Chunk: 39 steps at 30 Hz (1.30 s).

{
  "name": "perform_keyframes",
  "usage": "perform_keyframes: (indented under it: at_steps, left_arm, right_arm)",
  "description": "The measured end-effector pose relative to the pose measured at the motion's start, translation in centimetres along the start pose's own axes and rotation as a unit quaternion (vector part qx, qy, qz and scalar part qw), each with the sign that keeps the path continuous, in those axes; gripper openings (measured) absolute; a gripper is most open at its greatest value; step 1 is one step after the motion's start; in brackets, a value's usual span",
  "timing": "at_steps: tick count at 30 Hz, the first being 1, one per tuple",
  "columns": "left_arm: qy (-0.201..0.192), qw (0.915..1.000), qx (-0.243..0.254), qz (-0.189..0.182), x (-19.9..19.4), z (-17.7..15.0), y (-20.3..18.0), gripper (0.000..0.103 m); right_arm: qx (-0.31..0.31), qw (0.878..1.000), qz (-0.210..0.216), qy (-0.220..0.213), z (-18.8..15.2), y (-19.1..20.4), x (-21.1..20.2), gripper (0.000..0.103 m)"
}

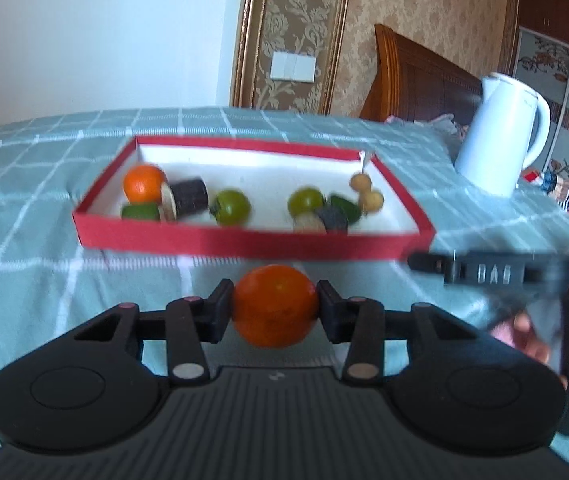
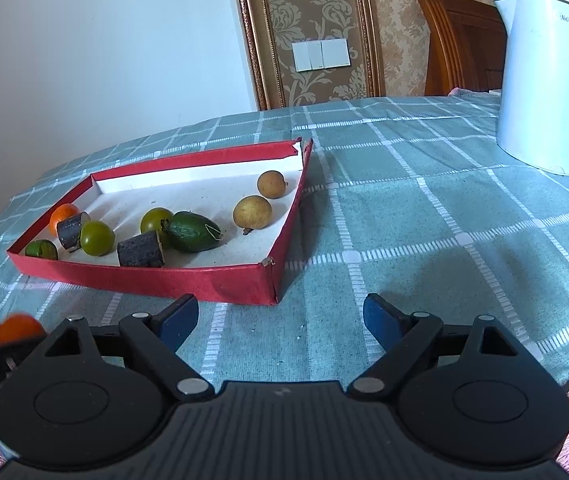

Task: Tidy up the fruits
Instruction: 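Carry the tangerine into the tray and open the left gripper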

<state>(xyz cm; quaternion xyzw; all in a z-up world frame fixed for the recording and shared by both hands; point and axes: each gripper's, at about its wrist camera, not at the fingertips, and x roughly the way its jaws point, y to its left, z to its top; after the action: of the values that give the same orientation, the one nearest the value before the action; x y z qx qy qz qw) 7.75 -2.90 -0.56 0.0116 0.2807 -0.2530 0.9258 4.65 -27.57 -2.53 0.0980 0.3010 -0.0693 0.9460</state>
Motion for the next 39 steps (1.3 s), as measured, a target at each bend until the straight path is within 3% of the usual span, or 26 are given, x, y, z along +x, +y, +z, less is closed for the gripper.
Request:
perform_keyframes:
  at_steps: [10, 19, 33, 39]
  left_arm:
    - [-0.026, 0.9989, -0.012, 0.038, 3.8, 6.8, 1.2, 0.041]
    - [-0.003, 0.9961, 0.001, 0.088, 10.6, 9.9, 1.3, 0.041]
    - [0.054, 0.9899, -0.012, 0.13, 15.7, 9.1, 2.7, 0.041]
    - [0.05, 0.9889, -0.003, 0.14, 15.5, 8.6, 2.7, 0.042]
  right_arm:
    - [-0.017, 1.0, -0.004, 0.007, -0.2, 0.5, 0.3, 0.09]
    - [-0.038, 0.999, -0.01, 0.01, -0.3, 1.1, 0.4, 0.09]
    - [-0.051, 0.999, -0.011, 0.015, -0.3, 1.4, 0.5, 0.09]
    - [-0.057, 0.998, -0.011, 0.018, -0.4, 1.5, 0.7, 0.093]
